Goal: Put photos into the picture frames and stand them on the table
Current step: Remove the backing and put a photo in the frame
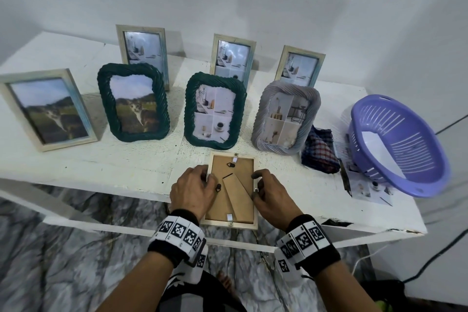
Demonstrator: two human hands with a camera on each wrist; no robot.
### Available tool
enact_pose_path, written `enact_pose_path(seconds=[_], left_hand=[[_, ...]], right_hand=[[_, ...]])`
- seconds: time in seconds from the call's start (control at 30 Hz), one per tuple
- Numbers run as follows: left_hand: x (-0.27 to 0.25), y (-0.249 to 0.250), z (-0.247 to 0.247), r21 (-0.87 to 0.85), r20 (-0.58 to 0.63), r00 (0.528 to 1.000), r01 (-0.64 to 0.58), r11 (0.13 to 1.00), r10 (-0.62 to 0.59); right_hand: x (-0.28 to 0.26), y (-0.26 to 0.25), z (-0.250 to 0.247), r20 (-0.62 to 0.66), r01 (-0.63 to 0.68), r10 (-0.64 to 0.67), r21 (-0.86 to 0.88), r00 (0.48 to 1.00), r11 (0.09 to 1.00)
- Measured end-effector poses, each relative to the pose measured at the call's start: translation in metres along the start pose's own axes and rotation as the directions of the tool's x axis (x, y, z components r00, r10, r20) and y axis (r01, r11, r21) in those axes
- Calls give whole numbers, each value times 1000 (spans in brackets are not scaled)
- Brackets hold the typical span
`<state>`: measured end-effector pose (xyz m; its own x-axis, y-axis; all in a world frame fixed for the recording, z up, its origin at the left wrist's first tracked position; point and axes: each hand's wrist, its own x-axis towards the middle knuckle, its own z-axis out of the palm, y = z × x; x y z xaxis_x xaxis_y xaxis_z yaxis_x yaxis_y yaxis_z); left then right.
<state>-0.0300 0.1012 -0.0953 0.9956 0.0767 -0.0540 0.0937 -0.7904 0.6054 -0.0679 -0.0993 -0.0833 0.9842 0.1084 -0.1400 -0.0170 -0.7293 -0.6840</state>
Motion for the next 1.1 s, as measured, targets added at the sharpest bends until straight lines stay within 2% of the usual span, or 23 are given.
enact_pose_path(seconds=[0.13,0.23,0.33,0.4,0.6,0.7,0.8,0.9,1.0,1.1], left_hand=[[5,2,-3,-72,23,997,69,995,-67],[5,-1,-4,-130,63,993,108,986,-100],[-1,-2,-2,-153,107,990,109,982,-93],[-3,-3,-1,-146,125,989,98,985,-80],[0,-6,0,-146,152,986,92,985,-70],[1,-6,0,-133,157,985,91,987,-69],[0,-6,0,-129,158,985,83,988,-62],[0,-6,0,-136,166,985,75,988,-51],[1,-6,-2,-129,168,985,68,989,-46],[1,-7,-2,-127,164,986,63,990,-41]], right_hand=[[3,-1,-1,3,-22,22,-19,1000,1000],[12,-6,-6,3,-57,57,-99,998,994],[27,-20,-10,-137,-123,85,-304,987,945],[38,-30,-11,-185,-137,66,-401,980,906],[64,-38,-4,-133,-183,132,-535,982,824],[70,-39,-5,-120,-170,125,-544,985,822],[74,-40,-10,-71,-120,97,-585,993,802],[77,-39,-19,20,-13,34,-637,999,771],[82,-33,-30,87,59,-5,-626,996,778],[88,-27,-37,125,79,-6,-589,992,804]])
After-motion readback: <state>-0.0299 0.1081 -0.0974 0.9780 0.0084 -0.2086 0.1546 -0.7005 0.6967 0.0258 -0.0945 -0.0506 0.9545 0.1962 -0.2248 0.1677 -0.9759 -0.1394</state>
